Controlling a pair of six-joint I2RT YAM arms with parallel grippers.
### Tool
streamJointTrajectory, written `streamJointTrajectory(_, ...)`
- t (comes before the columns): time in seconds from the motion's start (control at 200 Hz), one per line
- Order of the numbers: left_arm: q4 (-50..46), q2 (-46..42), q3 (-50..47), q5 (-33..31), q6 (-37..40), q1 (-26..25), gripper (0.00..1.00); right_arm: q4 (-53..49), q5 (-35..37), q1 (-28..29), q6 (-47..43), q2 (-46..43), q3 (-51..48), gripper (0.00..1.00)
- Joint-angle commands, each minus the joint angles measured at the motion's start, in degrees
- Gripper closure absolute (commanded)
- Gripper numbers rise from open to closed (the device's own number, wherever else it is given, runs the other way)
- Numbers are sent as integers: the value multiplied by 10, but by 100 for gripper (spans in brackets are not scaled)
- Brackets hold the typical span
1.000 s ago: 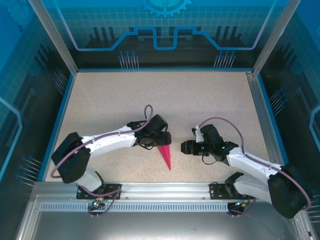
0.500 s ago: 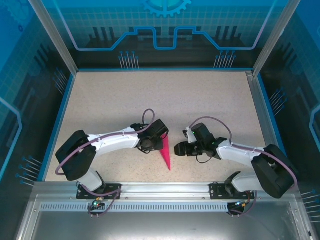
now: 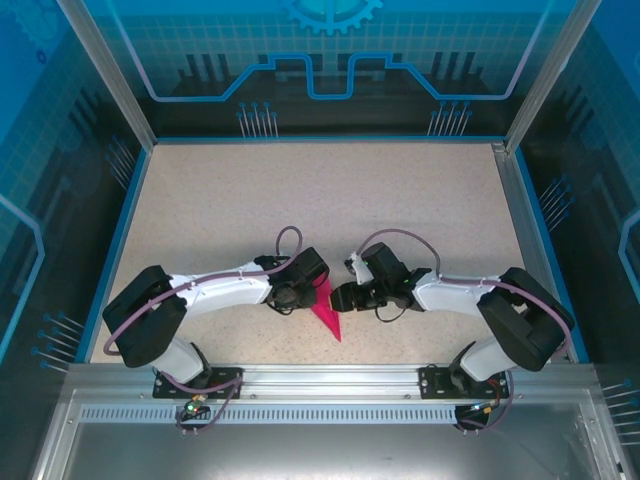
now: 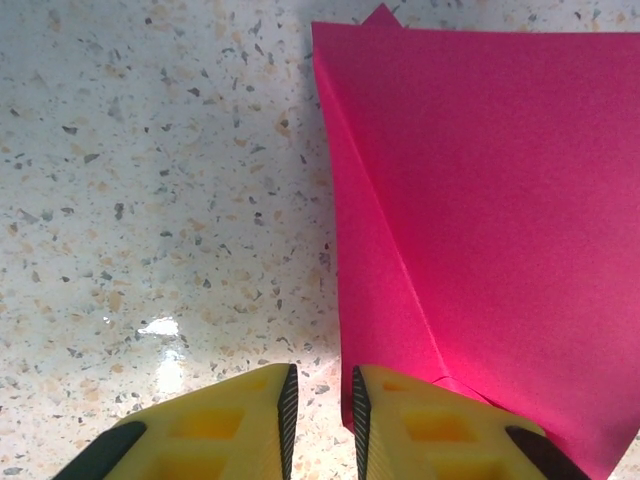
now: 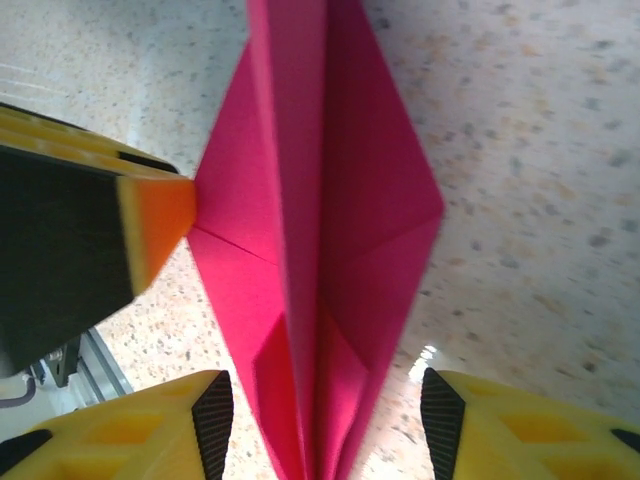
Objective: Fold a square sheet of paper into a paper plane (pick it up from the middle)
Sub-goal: Move a paper plane to the center of the table.
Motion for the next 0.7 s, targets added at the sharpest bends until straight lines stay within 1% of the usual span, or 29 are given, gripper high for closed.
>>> streamJointTrajectory(0.0,10,-10,-11,-9,-4,-2,74,6,-12,18,-11,17,21,45)
streamJointTrajectory(0.21,10,-12,-14,-10,-3,-1,75,-2,-6,40,-17,39,35,46)
streamJointTrajectory(0.47,15,-22,-25,-13,-7,-1,75,-32,30,61,-24,44,53,49)
streamJointTrajectory(0.545,17,-25,-28,-12,-7,-2,75,-50,52,70,-25,53,60,57)
streamJointTrajectory(0.61,20,-30,-33,-12,-8,-2,75,-71,74,78,-26,64,68,62)
streamJointTrajectory(0.65,22,-33,-34,-12,-8,-2,75,-86,90,85,-30,72,76,63)
streamJointTrajectory(0.695,23,-37,-35,-12,-9,-2,75,-107,111,93,-34,82,89,69)
